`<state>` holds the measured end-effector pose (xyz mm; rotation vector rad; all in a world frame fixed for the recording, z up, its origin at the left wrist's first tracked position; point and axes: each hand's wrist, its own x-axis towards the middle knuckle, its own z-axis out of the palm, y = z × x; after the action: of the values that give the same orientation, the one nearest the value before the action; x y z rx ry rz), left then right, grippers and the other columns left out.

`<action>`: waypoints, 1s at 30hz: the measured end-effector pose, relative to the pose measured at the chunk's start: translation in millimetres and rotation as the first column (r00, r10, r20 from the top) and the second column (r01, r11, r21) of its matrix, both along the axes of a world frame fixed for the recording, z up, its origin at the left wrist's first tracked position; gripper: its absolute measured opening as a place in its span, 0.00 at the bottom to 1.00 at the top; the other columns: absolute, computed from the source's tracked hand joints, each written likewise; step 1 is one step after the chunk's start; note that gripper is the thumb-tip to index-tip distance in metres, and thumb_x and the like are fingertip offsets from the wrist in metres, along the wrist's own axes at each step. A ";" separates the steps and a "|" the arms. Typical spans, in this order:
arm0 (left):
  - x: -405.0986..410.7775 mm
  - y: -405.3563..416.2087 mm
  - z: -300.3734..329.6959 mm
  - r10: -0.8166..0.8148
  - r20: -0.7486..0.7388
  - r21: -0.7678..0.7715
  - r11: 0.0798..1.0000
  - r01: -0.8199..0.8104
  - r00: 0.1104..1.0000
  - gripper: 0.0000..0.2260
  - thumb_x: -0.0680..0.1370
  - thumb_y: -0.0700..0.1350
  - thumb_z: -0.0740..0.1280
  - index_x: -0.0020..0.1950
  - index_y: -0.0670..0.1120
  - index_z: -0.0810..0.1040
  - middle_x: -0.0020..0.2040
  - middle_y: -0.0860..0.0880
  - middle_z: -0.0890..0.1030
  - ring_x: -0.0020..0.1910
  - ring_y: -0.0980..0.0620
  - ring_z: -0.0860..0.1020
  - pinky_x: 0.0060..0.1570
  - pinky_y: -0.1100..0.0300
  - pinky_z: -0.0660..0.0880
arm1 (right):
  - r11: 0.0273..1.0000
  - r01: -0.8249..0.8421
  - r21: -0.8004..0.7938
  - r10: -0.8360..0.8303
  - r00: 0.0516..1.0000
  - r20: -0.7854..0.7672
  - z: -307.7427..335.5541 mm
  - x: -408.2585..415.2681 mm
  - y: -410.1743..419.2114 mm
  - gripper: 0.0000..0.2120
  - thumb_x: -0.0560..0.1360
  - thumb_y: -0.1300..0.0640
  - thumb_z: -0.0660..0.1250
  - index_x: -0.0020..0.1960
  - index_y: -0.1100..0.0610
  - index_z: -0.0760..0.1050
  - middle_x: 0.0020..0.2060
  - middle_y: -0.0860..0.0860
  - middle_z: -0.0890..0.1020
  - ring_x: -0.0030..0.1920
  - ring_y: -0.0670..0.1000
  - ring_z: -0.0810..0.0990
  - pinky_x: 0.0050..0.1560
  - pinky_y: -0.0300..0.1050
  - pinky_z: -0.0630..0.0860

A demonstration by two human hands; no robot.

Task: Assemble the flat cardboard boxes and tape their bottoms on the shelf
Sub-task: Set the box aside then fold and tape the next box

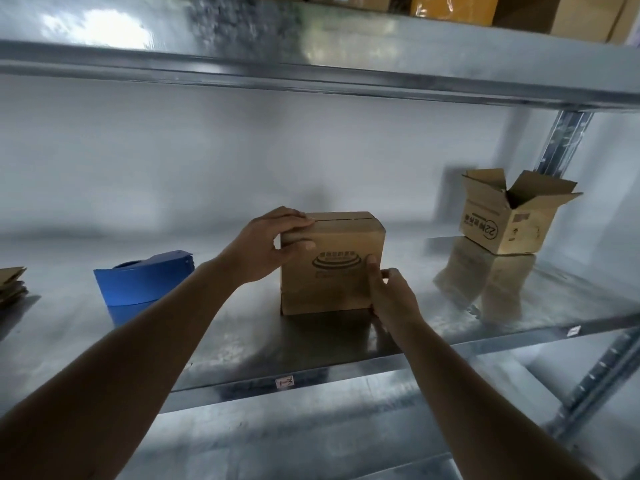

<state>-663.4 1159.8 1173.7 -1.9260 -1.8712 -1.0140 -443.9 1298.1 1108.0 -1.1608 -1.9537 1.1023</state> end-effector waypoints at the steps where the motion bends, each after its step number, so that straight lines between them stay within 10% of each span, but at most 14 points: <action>1: 1.6 0.3 -0.2 0.001 0.004 0.008 1.000 -0.001 1.000 0.25 0.80 0.63 0.65 0.69 0.48 0.80 0.66 0.53 0.80 0.64 0.58 0.77 0.64 0.67 0.72 | 1.000 0.007 0.008 -0.007 1.000 0.013 0.3 -0.3 1.9 0.38 0.78 0.26 0.50 0.72 0.55 0.69 0.64 0.54 0.80 0.59 0.57 0.81 0.61 0.56 0.81; 13: 2.2 10.1 1.3 0.055 0.145 0.066 0.996 -0.065 0.988 0.15 0.81 0.48 0.71 0.67 0.48 0.82 0.64 0.54 0.80 0.59 0.67 0.76 0.56 0.76 0.70 | 0.988 0.011 -0.153 -0.013 1.000 -0.007 2.1 0.1 17.0 0.38 0.74 0.22 0.56 0.53 0.57 0.73 0.47 0.56 0.82 0.43 0.56 0.82 0.42 0.52 0.83; 19: 0.9 8.7 -2.1 0.029 0.160 0.088 0.995 -0.044 0.987 0.15 0.80 0.47 0.73 0.66 0.47 0.82 0.63 0.55 0.80 0.59 0.68 0.76 0.56 0.74 0.72 | 0.992 0.006 -0.122 0.005 0.996 0.086 3.2 1.1 21.1 0.35 0.77 0.25 0.55 0.48 0.58 0.76 0.44 0.57 0.83 0.44 0.58 0.84 0.51 0.56 0.85; 24: -1.2 3.3 -3.2 0.008 0.119 0.102 0.995 -0.020 0.993 0.16 0.78 0.47 0.75 0.65 0.48 0.83 0.62 0.55 0.81 0.59 0.64 0.78 0.57 0.71 0.73 | 0.989 -0.055 -0.136 0.074 0.988 0.138 11.4 5.5 21.6 0.37 0.80 0.29 0.56 0.57 0.65 0.75 0.43 0.62 0.84 0.34 0.57 0.81 0.33 0.47 0.78; 30: 2.3 1.1 -5.6 -0.014 0.149 0.111 0.994 -0.003 0.989 0.17 0.77 0.49 0.76 0.65 0.48 0.84 0.61 0.57 0.81 0.59 0.68 0.76 0.52 0.74 0.73 | 0.921 -0.267 -0.284 0.294 0.954 0.056 19.2 23.1 18.9 0.25 0.85 0.38 0.54 0.64 0.58 0.72 0.51 0.59 0.82 0.36 0.53 0.79 0.37 0.44 0.77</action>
<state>-661.2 1160.9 1168.1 -1.8387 -1.8443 -1.2682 -420.8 1316.9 1127.1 -1.1121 -2.1417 1.5326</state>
